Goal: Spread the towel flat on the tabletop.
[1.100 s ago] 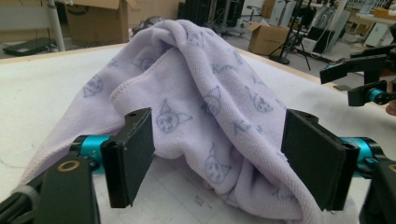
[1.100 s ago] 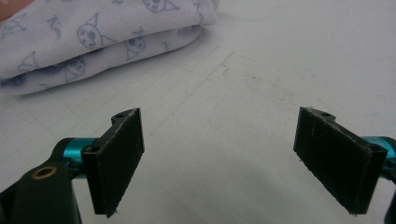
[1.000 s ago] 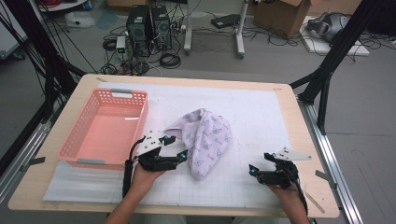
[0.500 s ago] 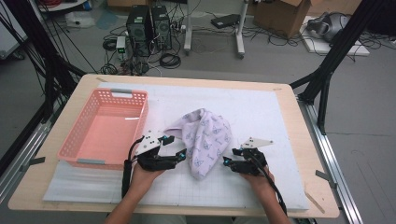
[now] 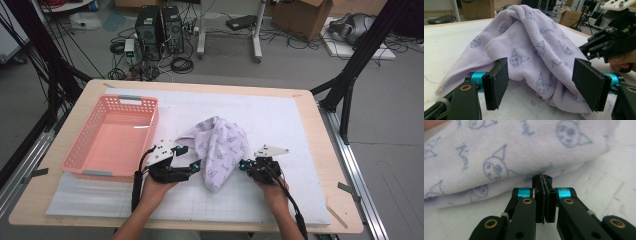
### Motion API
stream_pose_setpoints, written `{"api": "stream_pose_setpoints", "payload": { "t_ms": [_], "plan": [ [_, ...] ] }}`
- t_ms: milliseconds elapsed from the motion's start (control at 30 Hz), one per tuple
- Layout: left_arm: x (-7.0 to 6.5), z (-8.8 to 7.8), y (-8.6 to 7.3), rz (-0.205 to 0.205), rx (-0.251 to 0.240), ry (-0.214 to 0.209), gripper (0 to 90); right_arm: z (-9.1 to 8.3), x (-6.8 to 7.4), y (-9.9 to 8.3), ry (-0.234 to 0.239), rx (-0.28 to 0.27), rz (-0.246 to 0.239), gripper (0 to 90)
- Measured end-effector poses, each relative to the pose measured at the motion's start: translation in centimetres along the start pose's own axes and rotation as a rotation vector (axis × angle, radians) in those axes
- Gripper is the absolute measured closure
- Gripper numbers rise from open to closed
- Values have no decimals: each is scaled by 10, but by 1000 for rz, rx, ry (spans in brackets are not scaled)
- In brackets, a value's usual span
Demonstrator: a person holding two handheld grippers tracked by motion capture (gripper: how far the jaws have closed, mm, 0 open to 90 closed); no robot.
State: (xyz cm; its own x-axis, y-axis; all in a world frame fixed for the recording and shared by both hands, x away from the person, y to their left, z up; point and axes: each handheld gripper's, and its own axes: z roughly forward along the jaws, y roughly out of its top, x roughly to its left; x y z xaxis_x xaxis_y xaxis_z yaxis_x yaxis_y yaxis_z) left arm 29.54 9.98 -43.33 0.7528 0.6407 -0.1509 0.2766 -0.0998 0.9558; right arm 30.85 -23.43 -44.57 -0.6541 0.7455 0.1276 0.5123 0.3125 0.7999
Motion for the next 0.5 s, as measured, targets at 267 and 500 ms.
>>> {"api": "stream_pose_setpoints", "payload": {
  "t_ms": [267,500],
  "plan": [
    [-1,5,-2,5,15,-7,308,17,3,7,60,-28,64,375],
    [-1,5,-2,5,15,-7,311,21,13,18,47,18,-25,812]
  ]
}}
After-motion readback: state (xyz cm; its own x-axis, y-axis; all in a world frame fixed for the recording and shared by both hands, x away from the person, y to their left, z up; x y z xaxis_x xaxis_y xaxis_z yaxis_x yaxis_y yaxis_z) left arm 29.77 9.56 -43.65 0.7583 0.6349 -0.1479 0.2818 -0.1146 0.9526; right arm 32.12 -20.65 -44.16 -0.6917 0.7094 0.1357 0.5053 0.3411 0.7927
